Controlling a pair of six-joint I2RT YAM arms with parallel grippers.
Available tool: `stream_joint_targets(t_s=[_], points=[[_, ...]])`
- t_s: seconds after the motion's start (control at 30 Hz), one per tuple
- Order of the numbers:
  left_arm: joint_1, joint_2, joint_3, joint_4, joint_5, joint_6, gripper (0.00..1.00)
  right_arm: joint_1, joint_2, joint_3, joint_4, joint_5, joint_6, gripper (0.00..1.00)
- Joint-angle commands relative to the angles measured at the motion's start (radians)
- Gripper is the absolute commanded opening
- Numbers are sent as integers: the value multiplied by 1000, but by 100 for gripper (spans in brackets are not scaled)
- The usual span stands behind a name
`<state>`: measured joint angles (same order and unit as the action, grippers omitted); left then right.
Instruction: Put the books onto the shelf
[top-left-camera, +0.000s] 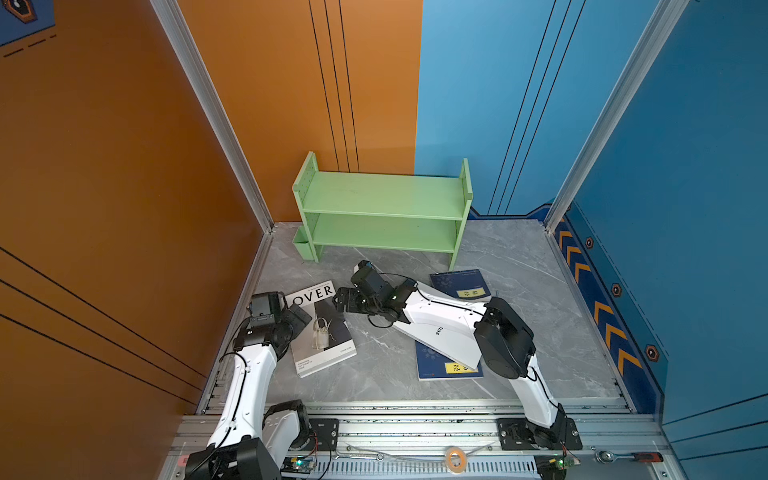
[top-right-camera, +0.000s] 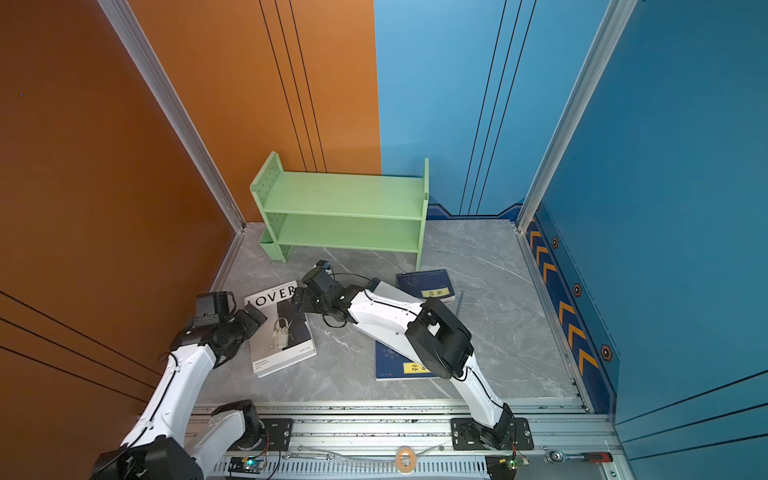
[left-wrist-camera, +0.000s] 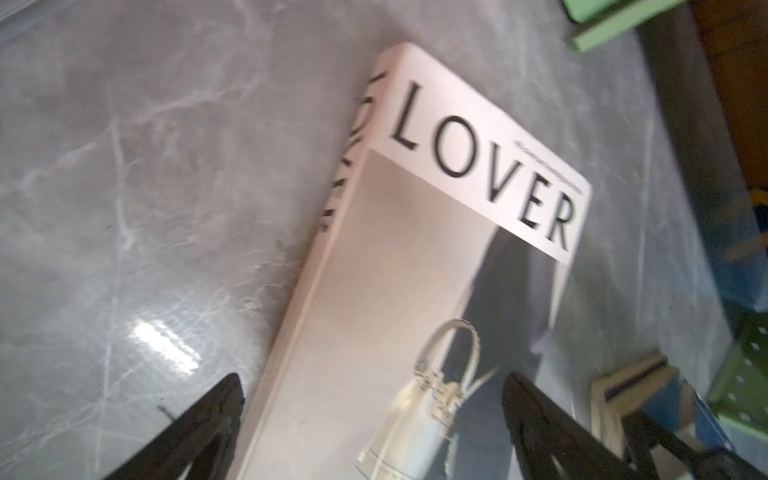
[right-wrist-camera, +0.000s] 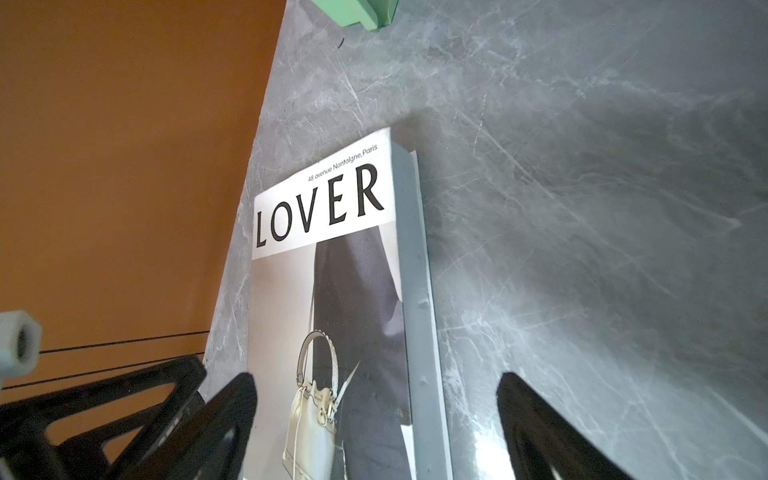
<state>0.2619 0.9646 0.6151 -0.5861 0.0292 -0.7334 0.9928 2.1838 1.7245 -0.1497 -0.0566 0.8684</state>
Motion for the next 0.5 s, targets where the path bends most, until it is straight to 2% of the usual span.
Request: stream_joint_targets(t_s=[0.0,0.13,0.33,0.47], points=[[43,12,-66,48,-42,-78,98,10,58,49,-60,13,-38,89],[43,25,-98,58,-70,-104,98,10,106,93,-67,-25,-36,82],[40,48,-112,102,-13,-101,98,4,164,125,-68,-70,-4,66],[37,59,-129,142,39,-98,98,1,171,113,-33,-110,0,61]])
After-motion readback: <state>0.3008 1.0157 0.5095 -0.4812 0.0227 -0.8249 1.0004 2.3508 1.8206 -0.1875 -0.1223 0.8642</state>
